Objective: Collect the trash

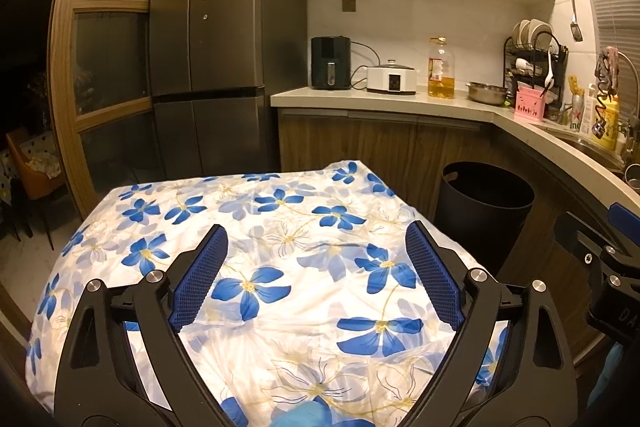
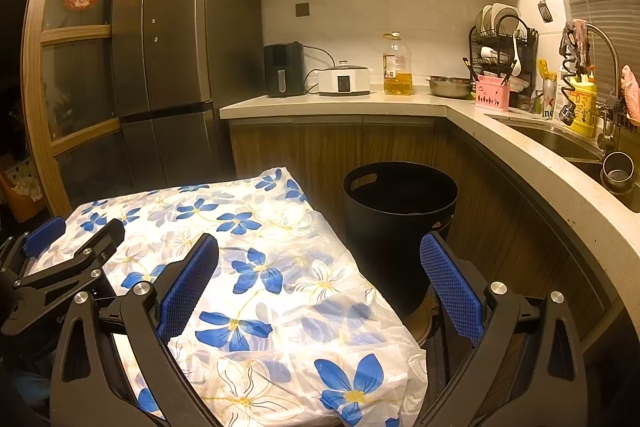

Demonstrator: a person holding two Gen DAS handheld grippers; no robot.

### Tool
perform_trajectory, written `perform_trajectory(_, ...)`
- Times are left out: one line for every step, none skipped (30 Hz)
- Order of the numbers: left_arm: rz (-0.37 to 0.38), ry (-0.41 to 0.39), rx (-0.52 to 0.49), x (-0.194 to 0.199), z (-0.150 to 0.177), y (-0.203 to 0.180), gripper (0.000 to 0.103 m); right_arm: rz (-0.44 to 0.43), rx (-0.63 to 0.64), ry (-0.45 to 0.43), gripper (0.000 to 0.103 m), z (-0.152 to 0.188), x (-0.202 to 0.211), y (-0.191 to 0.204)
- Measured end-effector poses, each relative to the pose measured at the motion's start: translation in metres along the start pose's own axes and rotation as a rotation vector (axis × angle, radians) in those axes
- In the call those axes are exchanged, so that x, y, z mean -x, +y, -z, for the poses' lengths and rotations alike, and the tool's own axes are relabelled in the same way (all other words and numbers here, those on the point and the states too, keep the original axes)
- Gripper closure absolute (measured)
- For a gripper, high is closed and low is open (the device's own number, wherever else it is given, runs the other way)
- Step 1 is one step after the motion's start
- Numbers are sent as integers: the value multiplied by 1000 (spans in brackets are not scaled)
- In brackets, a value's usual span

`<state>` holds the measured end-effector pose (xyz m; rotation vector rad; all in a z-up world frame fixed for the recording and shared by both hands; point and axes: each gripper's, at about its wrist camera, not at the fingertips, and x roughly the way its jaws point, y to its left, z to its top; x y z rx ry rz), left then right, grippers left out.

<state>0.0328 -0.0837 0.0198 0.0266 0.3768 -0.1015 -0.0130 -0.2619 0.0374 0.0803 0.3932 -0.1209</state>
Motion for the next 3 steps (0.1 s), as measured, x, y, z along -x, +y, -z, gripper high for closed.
perform_trajectory(4,1,4,0,0,1,14,-1,-1,0,6,0,0,-1)
perform_trajectory(6,2,8,0,0,1,14,1,0,-1,6,0,0,-1)
perform_trajectory(6,3,11,0,0,1,14,1,0,-1,6,0,0,-1)
